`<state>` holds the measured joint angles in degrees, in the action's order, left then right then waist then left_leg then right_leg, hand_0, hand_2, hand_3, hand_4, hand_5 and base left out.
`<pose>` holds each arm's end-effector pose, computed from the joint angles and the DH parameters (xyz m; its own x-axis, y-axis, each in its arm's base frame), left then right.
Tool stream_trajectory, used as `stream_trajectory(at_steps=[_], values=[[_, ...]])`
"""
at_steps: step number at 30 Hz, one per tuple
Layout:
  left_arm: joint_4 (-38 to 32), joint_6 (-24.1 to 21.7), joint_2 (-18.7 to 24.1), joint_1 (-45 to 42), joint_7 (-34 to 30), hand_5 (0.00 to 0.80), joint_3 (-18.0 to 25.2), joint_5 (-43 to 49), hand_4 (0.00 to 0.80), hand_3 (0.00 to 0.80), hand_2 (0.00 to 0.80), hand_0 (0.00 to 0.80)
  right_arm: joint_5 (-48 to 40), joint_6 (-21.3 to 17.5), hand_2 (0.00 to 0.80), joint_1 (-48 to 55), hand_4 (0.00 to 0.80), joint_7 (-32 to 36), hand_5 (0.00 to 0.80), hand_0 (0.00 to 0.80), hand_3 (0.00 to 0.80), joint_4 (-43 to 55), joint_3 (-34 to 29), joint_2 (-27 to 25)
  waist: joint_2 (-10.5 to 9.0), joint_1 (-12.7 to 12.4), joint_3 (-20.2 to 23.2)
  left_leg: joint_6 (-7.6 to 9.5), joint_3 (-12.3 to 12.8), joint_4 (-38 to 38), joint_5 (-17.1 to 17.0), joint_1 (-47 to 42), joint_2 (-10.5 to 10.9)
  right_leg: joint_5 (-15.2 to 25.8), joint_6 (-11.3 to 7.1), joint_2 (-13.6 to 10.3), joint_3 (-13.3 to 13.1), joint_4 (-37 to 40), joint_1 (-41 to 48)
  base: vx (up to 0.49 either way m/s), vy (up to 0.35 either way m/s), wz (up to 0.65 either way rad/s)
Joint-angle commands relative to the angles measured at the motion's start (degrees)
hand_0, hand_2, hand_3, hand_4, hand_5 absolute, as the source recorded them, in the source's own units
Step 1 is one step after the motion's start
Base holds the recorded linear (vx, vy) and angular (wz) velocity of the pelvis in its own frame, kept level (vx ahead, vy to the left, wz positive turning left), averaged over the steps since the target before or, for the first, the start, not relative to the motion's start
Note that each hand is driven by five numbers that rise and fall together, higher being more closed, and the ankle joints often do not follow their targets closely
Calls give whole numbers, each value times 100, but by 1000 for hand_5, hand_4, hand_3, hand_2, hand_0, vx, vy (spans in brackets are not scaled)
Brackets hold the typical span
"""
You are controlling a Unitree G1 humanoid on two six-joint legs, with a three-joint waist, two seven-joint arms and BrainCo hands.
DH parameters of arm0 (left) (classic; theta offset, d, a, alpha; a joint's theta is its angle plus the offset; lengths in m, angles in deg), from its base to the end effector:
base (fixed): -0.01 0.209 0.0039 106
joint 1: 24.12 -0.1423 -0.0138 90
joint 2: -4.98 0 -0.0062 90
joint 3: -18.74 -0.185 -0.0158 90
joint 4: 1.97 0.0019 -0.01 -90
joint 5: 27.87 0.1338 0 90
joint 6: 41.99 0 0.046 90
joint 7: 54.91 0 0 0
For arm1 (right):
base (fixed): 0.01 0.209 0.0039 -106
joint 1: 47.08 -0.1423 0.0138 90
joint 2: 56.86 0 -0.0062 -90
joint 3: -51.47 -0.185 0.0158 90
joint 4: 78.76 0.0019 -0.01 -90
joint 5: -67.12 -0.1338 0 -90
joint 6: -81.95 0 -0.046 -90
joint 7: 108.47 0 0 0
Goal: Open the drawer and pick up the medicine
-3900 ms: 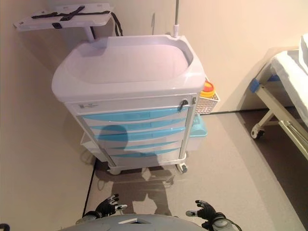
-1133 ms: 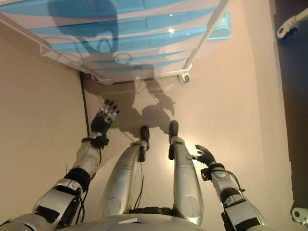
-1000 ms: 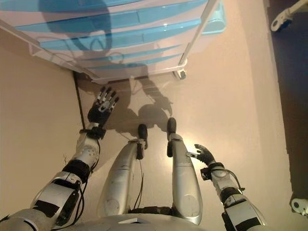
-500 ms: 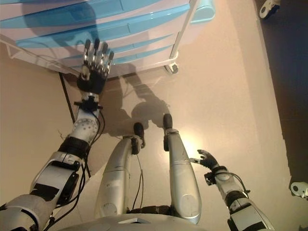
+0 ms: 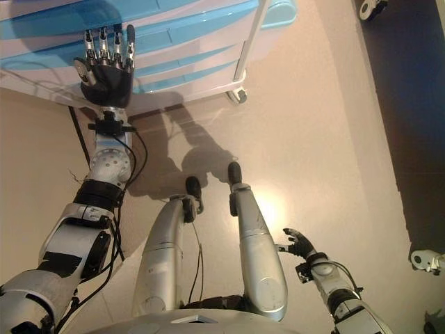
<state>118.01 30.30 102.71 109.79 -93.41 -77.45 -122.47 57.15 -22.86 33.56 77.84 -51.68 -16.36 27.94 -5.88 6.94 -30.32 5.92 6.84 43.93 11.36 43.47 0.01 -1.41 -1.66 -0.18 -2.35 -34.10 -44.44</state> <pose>0.3266 0.2043 0.1662 0.5810 -0.0644 0.8114 0.7597 0.4008 -0.5121 0.1535 -0.2337 -0.0756 0.7182 0.0586 -0.6934 -0.3053 0.9220 -0.2383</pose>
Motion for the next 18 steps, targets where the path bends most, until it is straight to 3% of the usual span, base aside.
stream_trajectory(at_steps=[1,7,18], values=[[-374,-26,280,366,-189,0,213,194,0,0,0,0,25,-15,0,479,0,-1,0,0,0,-40,199,-148,115,-99,404,39,-67,-449,28,-241,193,-399,490,427,138,-411,290,2,-33,1],[481,343,432,177,493,0,-69,736,0,0,0,0,-12,125,0,367,0,-13,0,0,0,91,179,-156,137,-110,348,33,-58,-486,-10,-240,208,-392,493,440,174,-366,305,-10,-4,0],[1351,939,452,-123,642,0,-349,1046,0,0,0,0,-38,174,0,270,0,-33,0,0,0,142,129,-139,118,-120,209,-1,-37,-724,-85,-409,186,-294,426,446,224,-121,449,-19,-14,2]])
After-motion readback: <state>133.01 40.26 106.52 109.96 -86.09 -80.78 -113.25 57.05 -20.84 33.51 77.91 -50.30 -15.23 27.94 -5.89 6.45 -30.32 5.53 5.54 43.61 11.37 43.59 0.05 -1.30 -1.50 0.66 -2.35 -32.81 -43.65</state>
